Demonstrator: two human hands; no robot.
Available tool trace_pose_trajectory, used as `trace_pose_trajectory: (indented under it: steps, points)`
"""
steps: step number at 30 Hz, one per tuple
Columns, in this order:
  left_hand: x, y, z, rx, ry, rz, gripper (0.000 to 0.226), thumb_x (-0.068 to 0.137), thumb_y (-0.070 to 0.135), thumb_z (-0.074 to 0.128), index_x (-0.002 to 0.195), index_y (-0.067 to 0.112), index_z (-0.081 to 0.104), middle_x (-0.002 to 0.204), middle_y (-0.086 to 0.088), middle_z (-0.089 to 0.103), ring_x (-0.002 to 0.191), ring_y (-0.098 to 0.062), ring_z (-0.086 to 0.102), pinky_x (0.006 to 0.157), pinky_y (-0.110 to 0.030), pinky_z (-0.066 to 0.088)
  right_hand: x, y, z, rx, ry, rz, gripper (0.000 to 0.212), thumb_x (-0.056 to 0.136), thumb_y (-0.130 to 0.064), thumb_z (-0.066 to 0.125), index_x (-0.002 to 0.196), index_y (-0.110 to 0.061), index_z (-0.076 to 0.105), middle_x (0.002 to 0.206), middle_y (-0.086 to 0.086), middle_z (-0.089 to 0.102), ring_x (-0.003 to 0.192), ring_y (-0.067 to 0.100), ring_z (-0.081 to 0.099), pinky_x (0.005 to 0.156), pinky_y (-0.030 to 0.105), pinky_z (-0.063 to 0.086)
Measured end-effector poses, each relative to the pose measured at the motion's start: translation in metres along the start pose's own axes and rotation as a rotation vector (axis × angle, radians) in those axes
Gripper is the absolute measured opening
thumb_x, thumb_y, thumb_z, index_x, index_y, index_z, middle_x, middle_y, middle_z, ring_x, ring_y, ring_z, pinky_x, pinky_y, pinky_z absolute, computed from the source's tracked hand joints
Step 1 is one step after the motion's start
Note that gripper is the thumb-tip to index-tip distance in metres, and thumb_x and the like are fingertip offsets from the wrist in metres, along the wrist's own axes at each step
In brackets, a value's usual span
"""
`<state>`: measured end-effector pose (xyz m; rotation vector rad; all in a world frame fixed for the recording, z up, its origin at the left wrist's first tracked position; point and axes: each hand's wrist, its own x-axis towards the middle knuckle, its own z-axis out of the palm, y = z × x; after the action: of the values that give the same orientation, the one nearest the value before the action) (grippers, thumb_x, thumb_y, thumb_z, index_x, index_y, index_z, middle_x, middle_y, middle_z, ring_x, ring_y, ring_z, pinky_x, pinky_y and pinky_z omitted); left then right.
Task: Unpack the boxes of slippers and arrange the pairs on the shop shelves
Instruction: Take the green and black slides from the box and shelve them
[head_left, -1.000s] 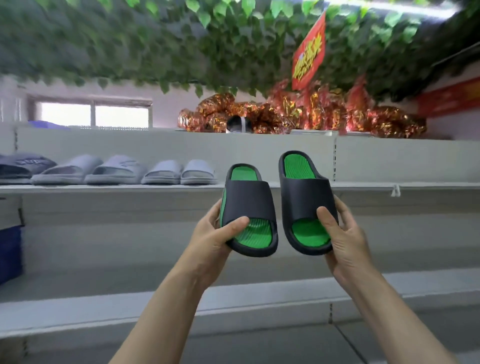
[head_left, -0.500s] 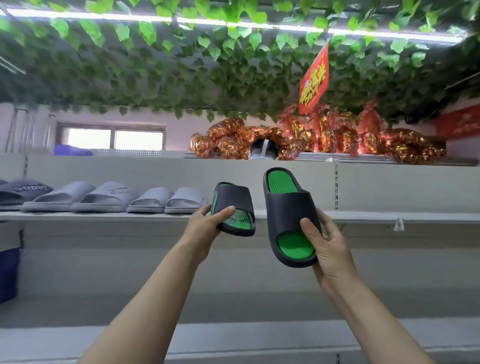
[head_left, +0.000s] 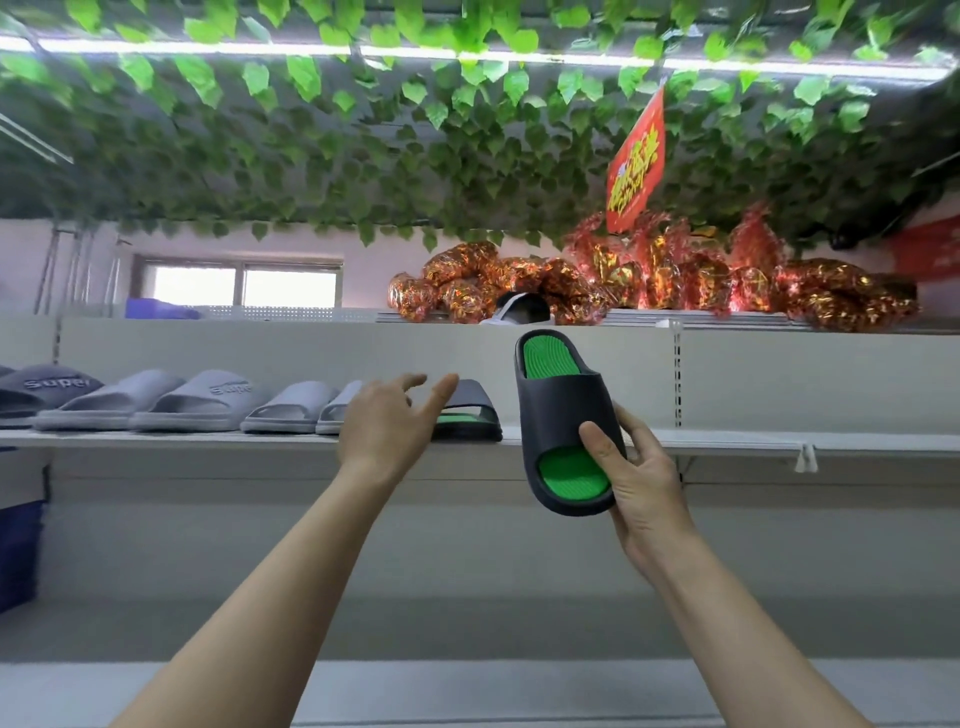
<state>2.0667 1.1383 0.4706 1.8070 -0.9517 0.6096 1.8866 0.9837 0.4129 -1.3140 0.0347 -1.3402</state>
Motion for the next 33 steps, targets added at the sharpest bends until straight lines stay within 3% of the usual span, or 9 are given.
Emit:
trace_pose_trajectory:
  steps: [3, 8, 12, 14, 16, 22, 28, 31, 33]
  points:
    - [-0.006, 0.013, 0.007, -0.028, -0.140, 0.183, 0.070, 0.087, 0.070, 0.046, 0.143, 0.028, 0.053, 0.137, -0.010, 0.053, 0.130, -0.026, 0.044, 0.106, -0.043, 0.041, 0.027, 0.002, 0.003, -0.119, 0.042, 0.015, 0.088, 0.051, -0.052, 0.089, 0.128, -0.017, 0.064, 0.109, 0.005, 0.076, 0.104, 0.026, 0.072, 0.092, 0.040, 0.057]
    - [-0.010, 0.014, 0.025, 0.179, -0.241, 0.242, 0.076, 0.090, 0.071, 0.042, 0.152, 0.028, 0.039, 0.157, -0.007, 0.037, 0.143, -0.027, 0.029, 0.115, -0.042, 0.027, 0.073, 0.010, 0.010, -0.463, 0.082, 0.130, 0.104, 0.040, -0.074, 0.083, 0.125, -0.015, 0.068, 0.111, 0.002, 0.074, 0.106, 0.023, 0.069, 0.098, 0.044, 0.055]
    - [-0.010, 0.010, 0.032, 0.271, -0.206, 0.263, 0.075, 0.091, 0.071, 0.039, 0.152, 0.027, 0.038, 0.157, -0.010, 0.036, 0.143, -0.029, 0.030, 0.115, -0.039, 0.026, 0.093, 0.001, 0.016, -0.888, 0.071, 0.146, 0.055, 0.078, -0.071, 0.068, 0.094, -0.019, 0.077, 0.096, 0.006, 0.071, 0.092, 0.030, 0.069, 0.082, 0.038, 0.058]
    - [-0.010, 0.008, 0.033, 0.280, -0.181, 0.293, 0.076, 0.090, 0.072, 0.038, 0.150, 0.027, 0.040, 0.156, -0.010, 0.039, 0.141, -0.029, 0.033, 0.114, -0.039, 0.028, 0.094, -0.008, 0.018, -1.189, 0.072, 0.101, 0.062, 0.087, -0.076, 0.049, 0.080, -0.021, 0.075, 0.094, 0.007, 0.069, 0.097, 0.034, 0.063, 0.081, 0.037, 0.052]
    - [-0.011, 0.006, 0.033, 0.290, -0.178, 0.317, 0.080, 0.087, 0.075, 0.035, 0.150, 0.026, 0.040, 0.155, -0.009, 0.040, 0.142, -0.028, 0.034, 0.114, -0.039, 0.029, 0.089, -0.010, 0.018, -1.292, 0.047, 0.006, 0.068, 0.087, -0.080, 0.037, 0.075, -0.022, 0.072, 0.094, 0.008, 0.071, 0.103, 0.035, 0.060, 0.082, 0.037, 0.051]
    - [-0.009, -0.001, 0.032, 0.308, -0.148, 0.376, 0.080, 0.085, 0.077, 0.033, 0.146, 0.026, 0.044, 0.148, -0.006, 0.048, 0.136, -0.025, 0.041, 0.109, -0.037, 0.034, 0.040, 0.010, 0.027, -1.264, -0.065, -0.391, 0.084, 0.077, -0.087, 0.034, 0.126, -0.026, 0.068, 0.125, -0.003, 0.067, 0.115, 0.021, 0.056, 0.094, 0.036, 0.048]
    - [0.014, -0.017, 0.048, 0.316, -0.204, 0.378, 0.070, 0.093, 0.068, 0.042, 0.148, 0.025, 0.041, 0.150, -0.010, 0.044, 0.140, -0.028, 0.038, 0.112, -0.040, 0.033, 0.055, 0.038, 0.036, -1.338, -0.075, -0.448, 0.052, 0.092, -0.060, 0.058, 0.130, -0.024, 0.064, 0.129, 0.002, 0.065, 0.116, 0.024, 0.054, 0.091, 0.036, 0.045]
    - [0.030, -0.033, 0.058, 0.310, -0.248, 0.360, 0.071, 0.094, 0.066, 0.040, 0.152, 0.025, 0.035, 0.155, -0.012, 0.039, 0.146, -0.030, 0.030, 0.117, -0.043, 0.030, 0.062, 0.049, 0.043, -1.382, -0.087, -0.432, 0.060, 0.091, -0.065, 0.055, 0.132, -0.022, 0.062, 0.129, 0.003, 0.065, 0.117, 0.024, 0.053, 0.088, 0.035, 0.046]
    - [0.038, -0.042, 0.063, 0.307, -0.257, 0.359, 0.072, 0.095, 0.066, 0.040, 0.153, 0.025, 0.033, 0.158, -0.012, 0.035, 0.149, -0.029, 0.024, 0.119, -0.045, 0.028, 0.064, 0.055, 0.049, -1.415, -0.072, -0.417, 0.075, 0.085, -0.076, 0.040, 0.131, -0.022, 0.062, 0.128, 0.003, 0.066, 0.116, 0.024, 0.054, 0.085, 0.035, 0.047]
